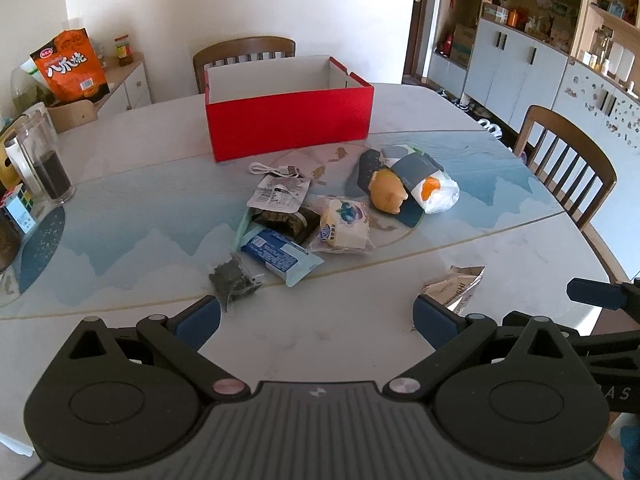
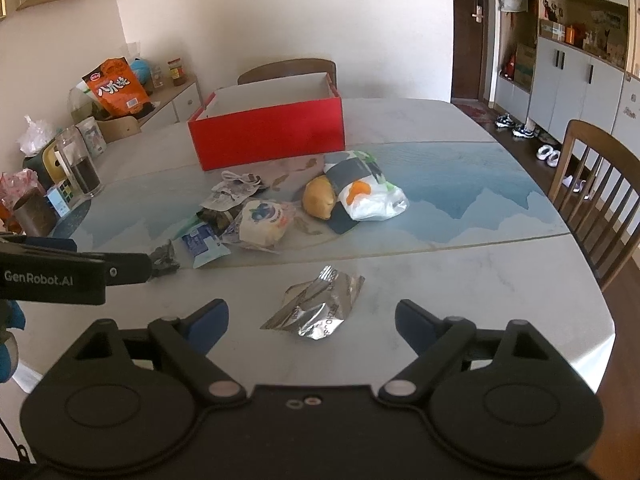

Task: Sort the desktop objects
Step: 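Reach the left tool toward the dark seaweed packet while the right tool approaches the silver foil wrapper, then grasp the dark seaweed packet with the left tool while the right tool grasps the silver foil wrapper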

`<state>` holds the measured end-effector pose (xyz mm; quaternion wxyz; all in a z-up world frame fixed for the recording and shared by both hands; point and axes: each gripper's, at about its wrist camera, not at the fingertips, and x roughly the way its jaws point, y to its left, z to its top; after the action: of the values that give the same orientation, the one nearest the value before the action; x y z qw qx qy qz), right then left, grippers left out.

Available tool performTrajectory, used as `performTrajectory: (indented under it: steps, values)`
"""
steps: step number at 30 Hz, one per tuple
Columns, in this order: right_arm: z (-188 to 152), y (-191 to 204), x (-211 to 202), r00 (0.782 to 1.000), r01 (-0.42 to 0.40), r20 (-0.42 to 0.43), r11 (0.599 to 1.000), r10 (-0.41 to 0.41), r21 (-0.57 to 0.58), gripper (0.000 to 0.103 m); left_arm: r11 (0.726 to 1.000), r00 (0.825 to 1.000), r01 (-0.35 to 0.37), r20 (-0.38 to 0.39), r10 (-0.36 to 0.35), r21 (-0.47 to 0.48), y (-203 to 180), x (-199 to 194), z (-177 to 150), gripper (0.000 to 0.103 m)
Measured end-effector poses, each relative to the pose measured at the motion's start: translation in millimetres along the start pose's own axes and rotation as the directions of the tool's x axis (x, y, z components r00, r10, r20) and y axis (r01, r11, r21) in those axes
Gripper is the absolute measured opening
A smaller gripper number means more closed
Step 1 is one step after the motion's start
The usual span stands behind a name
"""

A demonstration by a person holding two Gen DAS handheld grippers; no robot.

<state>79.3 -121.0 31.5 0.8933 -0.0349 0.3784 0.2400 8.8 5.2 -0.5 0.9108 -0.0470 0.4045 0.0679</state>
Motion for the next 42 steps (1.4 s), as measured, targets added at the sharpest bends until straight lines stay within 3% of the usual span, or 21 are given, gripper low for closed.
performTrajectory:
  steps: [12, 20, 25, 42]
  values:
    - [3.3, 5.5, 19.1, 1.000, -0.029, 0.003, 0.999, 0.029, -0.020, 0.086, 1.000, 0.999, -0.028, 0.047, 0.028, 0.002, 13.4, 20.2, 2.2, 0.103]
    - [5.3, 9.5, 49.2, 1.000, -0.002, -0.025, 1.000, 0.001, -0.028, 0.084, 0.999, 0.998, -0.031, 0.064, 0.029, 0.041, 29.6, 55.0, 2.4, 0.103]
    - [2.7, 11.2, 71.4, 0.998, 0.018, -0.068, 1.000, -0.019, -0.016, 0.082, 0.997, 0.997, -0.069, 0.048, 0.067, 0.047, 49.8, 80.4, 0.4, 0.102]
    - [-3.7, 10.5, 122.9, 0.978, 0.100, -0.185, 0.995, -0.094, 0.027, 0.073, 0.993, 0.999, -0.052, -0.006, 0.053, 0.109, 71.5, 137.6, -1.0, 0.097]
